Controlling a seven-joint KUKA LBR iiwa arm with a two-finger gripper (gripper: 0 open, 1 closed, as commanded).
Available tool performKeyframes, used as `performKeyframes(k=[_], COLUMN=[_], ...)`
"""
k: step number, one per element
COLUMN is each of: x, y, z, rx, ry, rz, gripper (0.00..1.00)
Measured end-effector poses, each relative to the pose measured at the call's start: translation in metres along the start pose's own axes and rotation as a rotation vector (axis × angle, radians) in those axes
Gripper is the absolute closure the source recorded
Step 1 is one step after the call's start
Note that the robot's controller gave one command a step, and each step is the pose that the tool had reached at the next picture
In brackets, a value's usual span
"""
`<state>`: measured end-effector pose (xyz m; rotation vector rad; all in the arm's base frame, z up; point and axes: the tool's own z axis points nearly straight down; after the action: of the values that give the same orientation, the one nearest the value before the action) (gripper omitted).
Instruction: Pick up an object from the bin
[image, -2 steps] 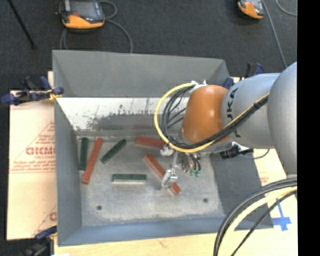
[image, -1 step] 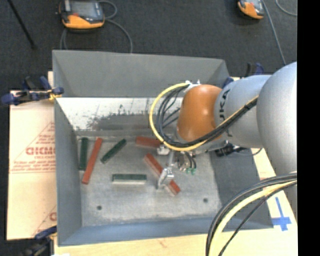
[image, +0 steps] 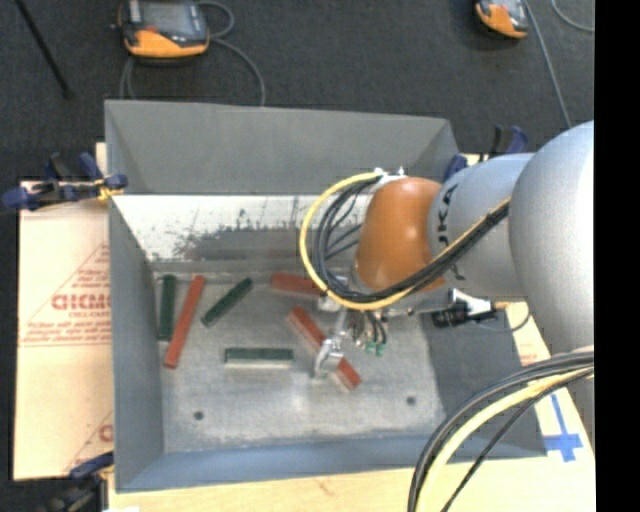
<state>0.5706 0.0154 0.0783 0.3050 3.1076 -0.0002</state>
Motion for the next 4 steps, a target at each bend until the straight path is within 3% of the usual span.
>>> performKeyframes(k=[1,2,4], x=[-0.015,-0.003,-0.002], y=[-0.001,0.0,-0.001], z=[-0.001,-0.005,-0.006], rx=[0.001,0.0,0.0], ry=[0.011,0.017,0.017], rz=[-0.124,-0.002,-0.002], gripper=[0.0,1.0,1.0])
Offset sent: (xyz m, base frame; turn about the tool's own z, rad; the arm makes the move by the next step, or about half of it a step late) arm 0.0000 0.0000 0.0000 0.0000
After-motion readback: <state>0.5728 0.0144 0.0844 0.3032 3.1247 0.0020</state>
